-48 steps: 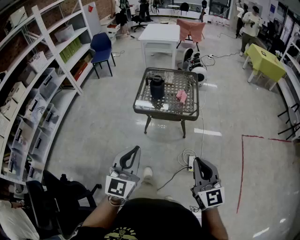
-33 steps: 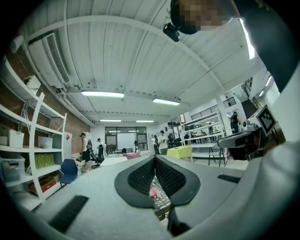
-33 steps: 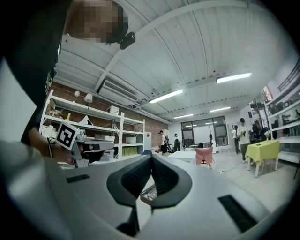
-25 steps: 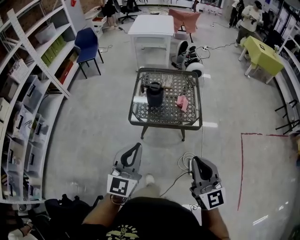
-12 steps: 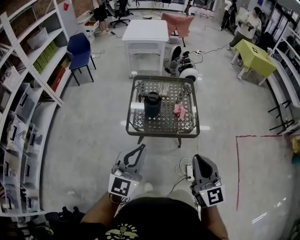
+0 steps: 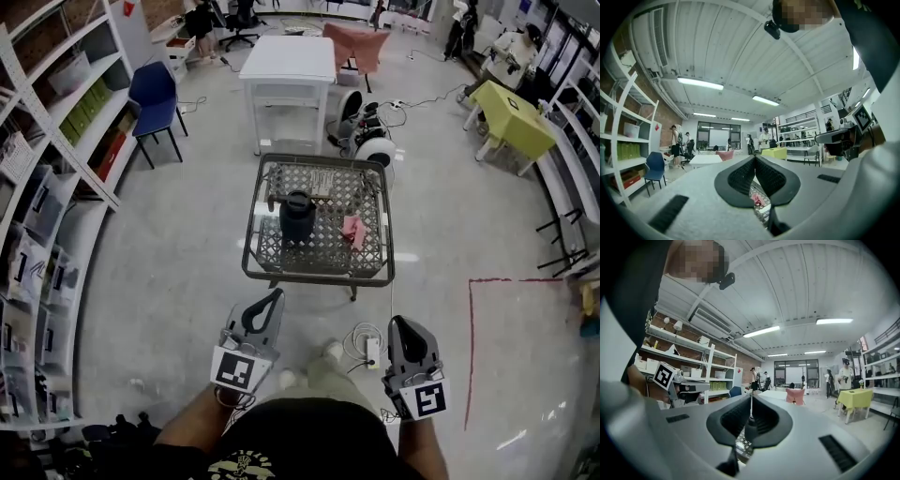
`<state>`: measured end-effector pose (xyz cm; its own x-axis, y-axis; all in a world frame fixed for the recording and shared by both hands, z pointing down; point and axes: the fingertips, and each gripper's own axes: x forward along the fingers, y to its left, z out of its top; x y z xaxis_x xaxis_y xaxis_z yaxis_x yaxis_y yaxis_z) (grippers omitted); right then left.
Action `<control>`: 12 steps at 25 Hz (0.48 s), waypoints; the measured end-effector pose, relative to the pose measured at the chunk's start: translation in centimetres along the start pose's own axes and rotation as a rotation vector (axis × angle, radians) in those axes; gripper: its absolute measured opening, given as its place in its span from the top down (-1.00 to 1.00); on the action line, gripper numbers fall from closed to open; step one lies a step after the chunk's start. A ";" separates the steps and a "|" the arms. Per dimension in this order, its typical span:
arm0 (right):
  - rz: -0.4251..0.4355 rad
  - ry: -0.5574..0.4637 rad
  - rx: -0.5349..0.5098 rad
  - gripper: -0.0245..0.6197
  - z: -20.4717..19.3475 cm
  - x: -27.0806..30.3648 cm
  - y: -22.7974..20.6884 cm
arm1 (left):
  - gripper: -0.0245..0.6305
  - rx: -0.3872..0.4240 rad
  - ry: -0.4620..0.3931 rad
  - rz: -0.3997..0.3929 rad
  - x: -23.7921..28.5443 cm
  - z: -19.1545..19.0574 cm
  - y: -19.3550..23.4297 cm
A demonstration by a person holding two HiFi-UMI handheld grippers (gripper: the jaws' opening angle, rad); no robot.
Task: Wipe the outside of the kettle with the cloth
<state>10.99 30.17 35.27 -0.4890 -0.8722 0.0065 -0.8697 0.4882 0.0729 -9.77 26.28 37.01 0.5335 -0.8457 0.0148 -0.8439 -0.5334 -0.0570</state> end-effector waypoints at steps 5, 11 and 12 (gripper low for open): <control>0.026 -0.003 0.037 0.89 -1.3 3.0 -3.1 | 0.90 0.033 0.025 0.023 3.5 0.1 1.1; 0.080 0.058 0.036 0.89 -3.0 6.8 -6.0 | 0.90 0.038 0.054 0.067 7.2 -0.5 2.5; 0.089 0.054 0.035 0.89 -2.9 7.4 -6.7 | 0.90 0.038 0.058 0.075 7.8 -0.5 2.7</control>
<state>13.35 20.38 37.73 -0.5612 -0.8251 0.0652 -0.8251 0.5640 0.0348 -7.93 18.25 37.51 0.4639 -0.8834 0.0664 -0.8780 -0.4684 -0.0983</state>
